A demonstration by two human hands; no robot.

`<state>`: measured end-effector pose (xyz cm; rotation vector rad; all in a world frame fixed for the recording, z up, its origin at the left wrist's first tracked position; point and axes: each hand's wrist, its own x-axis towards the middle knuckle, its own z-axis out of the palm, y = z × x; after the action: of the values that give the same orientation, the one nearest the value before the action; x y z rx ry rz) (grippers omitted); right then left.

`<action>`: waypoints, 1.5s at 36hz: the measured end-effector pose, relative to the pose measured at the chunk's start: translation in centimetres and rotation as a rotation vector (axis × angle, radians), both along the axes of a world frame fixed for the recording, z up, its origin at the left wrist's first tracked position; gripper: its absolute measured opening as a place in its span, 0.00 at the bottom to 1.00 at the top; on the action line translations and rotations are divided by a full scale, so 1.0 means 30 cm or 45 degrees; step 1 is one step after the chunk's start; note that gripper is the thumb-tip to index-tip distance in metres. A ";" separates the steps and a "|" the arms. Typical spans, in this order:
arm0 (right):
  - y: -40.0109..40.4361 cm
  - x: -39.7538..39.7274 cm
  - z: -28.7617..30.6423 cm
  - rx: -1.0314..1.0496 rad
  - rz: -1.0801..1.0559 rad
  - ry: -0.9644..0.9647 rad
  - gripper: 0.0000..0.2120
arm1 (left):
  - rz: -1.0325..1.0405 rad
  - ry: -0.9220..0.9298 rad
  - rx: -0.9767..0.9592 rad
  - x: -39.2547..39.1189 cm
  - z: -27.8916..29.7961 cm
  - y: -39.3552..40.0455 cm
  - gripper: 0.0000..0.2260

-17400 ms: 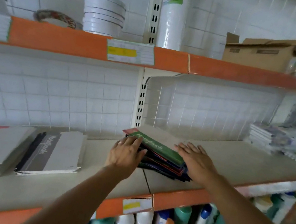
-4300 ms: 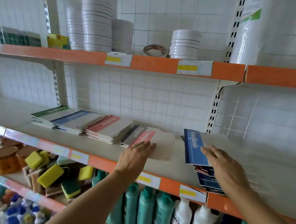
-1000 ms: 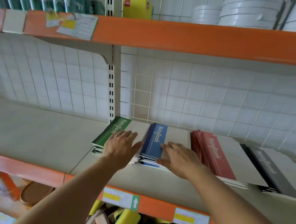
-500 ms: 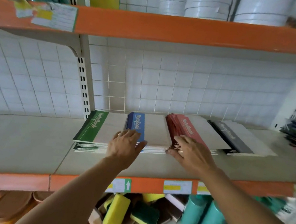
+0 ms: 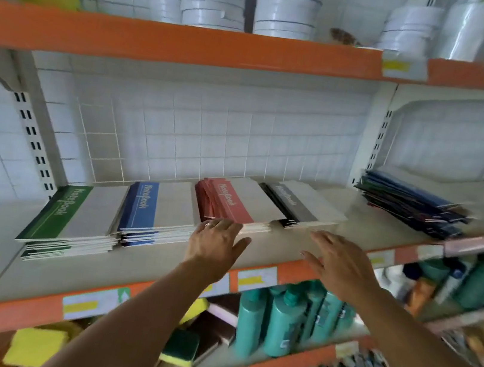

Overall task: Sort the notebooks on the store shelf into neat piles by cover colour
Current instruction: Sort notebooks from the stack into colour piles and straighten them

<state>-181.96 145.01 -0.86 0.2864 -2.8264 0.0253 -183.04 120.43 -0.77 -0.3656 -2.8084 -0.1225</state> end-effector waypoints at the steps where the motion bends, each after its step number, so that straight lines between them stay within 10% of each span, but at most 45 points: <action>1: 0.046 0.004 -0.001 -0.004 -0.014 0.006 0.26 | -0.006 -0.009 -0.001 -0.002 0.000 0.041 0.21; 21: 0.950 0.023 0.068 0.055 -0.187 0.036 0.26 | -0.081 -0.023 -0.021 -0.019 0.007 0.888 0.21; 54: 1.402 -0.494 0.136 0.072 -0.055 0.062 0.28 | -0.087 -0.111 -0.055 -0.512 0.112 1.600 0.30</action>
<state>-196.79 187.06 3.22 0.2354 -2.7877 -0.0695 -198.41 168.42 2.57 -0.4781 -2.8888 -0.0955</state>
